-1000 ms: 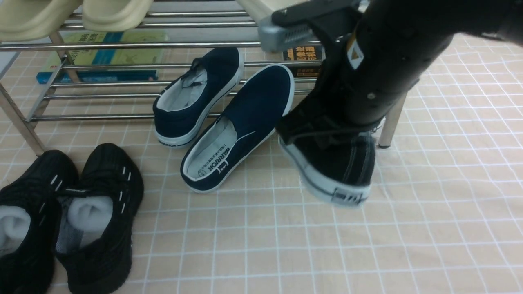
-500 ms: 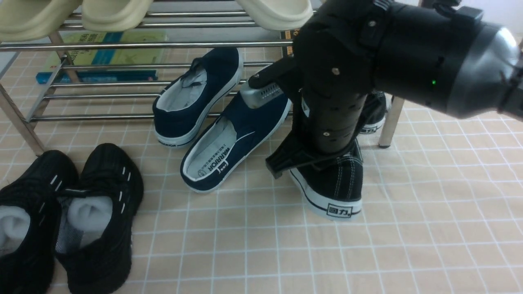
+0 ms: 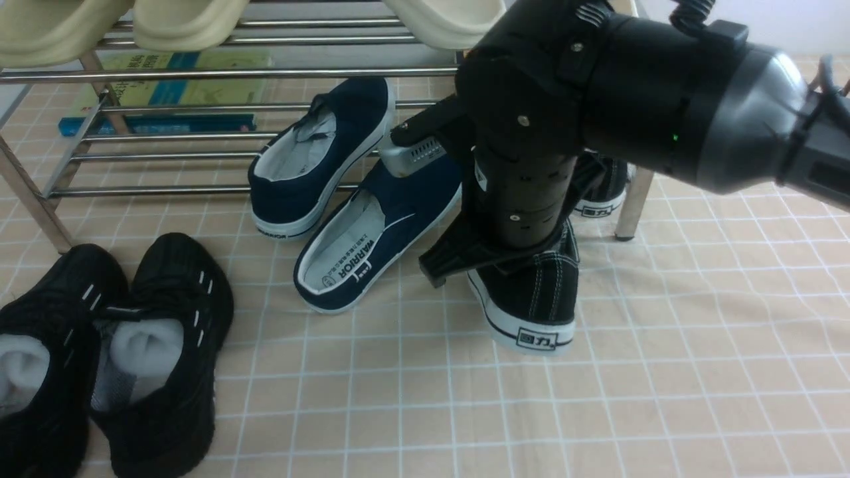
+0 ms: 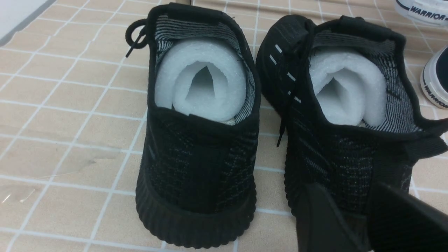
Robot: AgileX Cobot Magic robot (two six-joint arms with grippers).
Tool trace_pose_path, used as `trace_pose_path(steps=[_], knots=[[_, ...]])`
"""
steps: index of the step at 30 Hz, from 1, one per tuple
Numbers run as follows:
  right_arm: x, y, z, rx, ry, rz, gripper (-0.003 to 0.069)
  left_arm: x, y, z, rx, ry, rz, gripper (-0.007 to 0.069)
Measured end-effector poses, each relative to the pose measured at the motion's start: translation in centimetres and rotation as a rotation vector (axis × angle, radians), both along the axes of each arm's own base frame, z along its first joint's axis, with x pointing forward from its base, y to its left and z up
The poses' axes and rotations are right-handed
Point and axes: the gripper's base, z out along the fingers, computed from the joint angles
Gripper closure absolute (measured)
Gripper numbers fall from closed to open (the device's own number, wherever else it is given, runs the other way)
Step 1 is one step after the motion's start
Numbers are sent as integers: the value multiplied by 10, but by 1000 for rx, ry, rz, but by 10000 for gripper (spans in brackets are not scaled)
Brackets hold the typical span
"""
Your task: Take the shoes off the shelf from the light coffee tablecloth by hand.
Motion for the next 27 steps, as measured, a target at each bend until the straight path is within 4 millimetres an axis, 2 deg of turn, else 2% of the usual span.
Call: trace_pose_path(steps=[3,8,16,19,21,24,27], knots=[[3,-1,6,-6,-36,1,635,0,0,0,0,0,0,384],[6,0,5,-21,-56,3,635,0,0,0,0,0,0,382],[12,14,-31,-20,40,-26,623,0,0,0,0,0,0,382],[13,19,-44,-13,87,-54,587,0,0,0,0,0,0,382],[13,23,-51,-2,122,-61,512,0,0,0,0,0,0,382],[12,25,-50,21,136,-58,410,0,0,0,0,0,0,382],[18,25,-39,45,113,-26,348,0,0,0,0,0,0,382]])
